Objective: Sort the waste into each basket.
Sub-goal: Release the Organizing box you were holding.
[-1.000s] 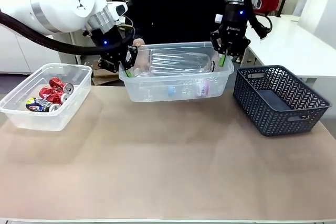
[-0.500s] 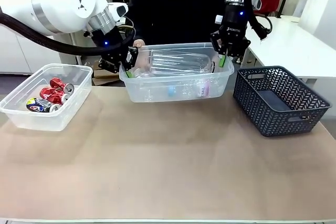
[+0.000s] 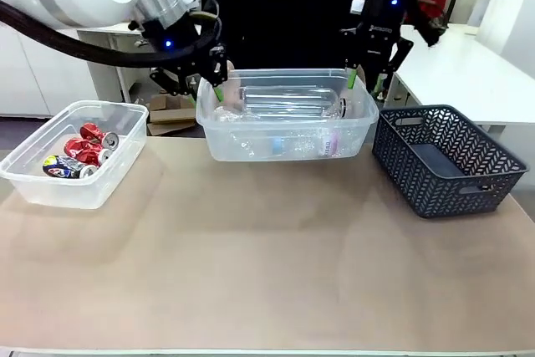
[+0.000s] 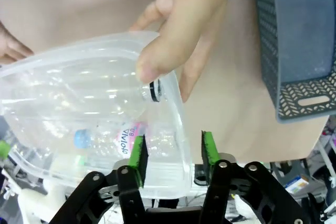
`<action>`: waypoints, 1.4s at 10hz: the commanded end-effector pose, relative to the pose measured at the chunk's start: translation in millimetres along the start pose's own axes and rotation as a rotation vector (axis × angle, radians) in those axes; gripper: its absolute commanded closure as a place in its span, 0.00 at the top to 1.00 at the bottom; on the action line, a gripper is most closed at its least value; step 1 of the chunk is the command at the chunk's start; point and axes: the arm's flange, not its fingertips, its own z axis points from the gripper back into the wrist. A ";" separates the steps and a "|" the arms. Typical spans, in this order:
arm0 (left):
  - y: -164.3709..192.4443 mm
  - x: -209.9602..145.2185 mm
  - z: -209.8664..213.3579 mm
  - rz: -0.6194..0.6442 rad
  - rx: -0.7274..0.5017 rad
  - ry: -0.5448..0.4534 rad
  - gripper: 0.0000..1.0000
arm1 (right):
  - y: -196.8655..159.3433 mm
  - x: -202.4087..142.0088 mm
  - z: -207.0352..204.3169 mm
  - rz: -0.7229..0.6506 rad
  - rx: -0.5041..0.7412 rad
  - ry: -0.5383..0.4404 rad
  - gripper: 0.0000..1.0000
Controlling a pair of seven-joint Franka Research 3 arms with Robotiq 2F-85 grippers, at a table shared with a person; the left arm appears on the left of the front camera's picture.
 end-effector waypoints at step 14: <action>99.2 -142.9 128.6 -0.097 -0.662 0.167 1.00 | -120.8 -225.6 18.4 0.112 0.775 0.056 1.00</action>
